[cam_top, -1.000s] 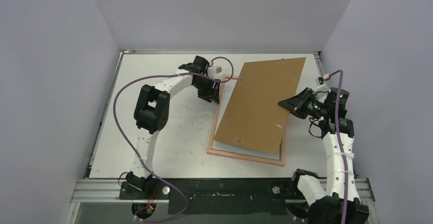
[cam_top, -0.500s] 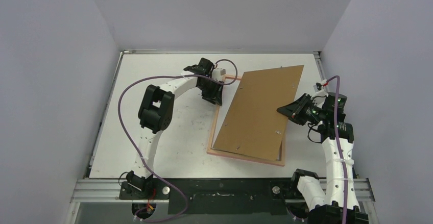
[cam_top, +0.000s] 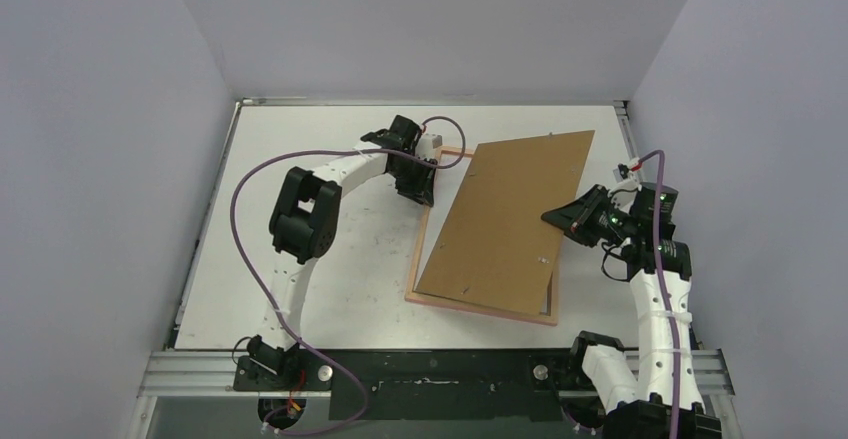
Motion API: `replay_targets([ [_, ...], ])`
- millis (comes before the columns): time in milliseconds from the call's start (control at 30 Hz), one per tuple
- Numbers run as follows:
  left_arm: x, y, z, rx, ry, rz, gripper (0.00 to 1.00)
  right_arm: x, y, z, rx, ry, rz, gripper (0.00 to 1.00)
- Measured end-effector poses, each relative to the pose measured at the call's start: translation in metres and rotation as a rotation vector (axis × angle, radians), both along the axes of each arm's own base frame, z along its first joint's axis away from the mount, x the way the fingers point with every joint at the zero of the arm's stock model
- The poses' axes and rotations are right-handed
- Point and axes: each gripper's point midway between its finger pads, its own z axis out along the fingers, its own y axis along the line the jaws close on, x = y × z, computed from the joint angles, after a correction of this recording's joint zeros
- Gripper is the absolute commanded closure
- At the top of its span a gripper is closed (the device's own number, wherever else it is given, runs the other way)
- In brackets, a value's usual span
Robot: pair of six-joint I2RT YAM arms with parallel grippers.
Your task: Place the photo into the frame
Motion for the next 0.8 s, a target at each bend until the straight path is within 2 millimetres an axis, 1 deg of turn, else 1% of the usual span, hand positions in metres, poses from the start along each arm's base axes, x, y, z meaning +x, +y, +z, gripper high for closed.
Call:
replay_targets([
  [167, 0.002, 0.006, 0.001, 0.023, -0.027, 0.017, 0.68, -0.001, 0.001, -0.006, 0.012, 0.016, -0.005, 0.95],
  [267, 0.003, 0.014, 0.001, 0.032, -0.032, 0.033, 0.68, 0.0, 0.001, -0.006, 0.023, 0.017, -0.007, 0.95],
  [300, 0.005, 0.019, 0.002, 0.034, -0.032, 0.044, 0.68, 0.001, 0.002, -0.005, 0.028, 0.015, -0.007, 0.95],
  [400, 0.01, 0.038, 0.001, 0.047, -0.031, 0.078, 0.68, 0.002, 0.003, -0.006, 0.043, 0.014, -0.009, 0.95],
  [600, 0.018, 0.089, 0.001, 0.078, -0.024, 0.16, 0.69, 0.004, 0.01, -0.011, 0.086, 0.011, -0.004, 0.95],
  [733, 0.014, 0.121, 0.001, 0.093, -0.01, 0.207, 0.69, 0.007, 0.018, -0.011, 0.122, 0.004, 0.006, 0.95],
  [800, 0.012, 0.133, 0.001, 0.099, -0.003, 0.228, 0.69, 0.008, 0.026, -0.01, 0.131, -0.005, 0.027, 0.95],
])
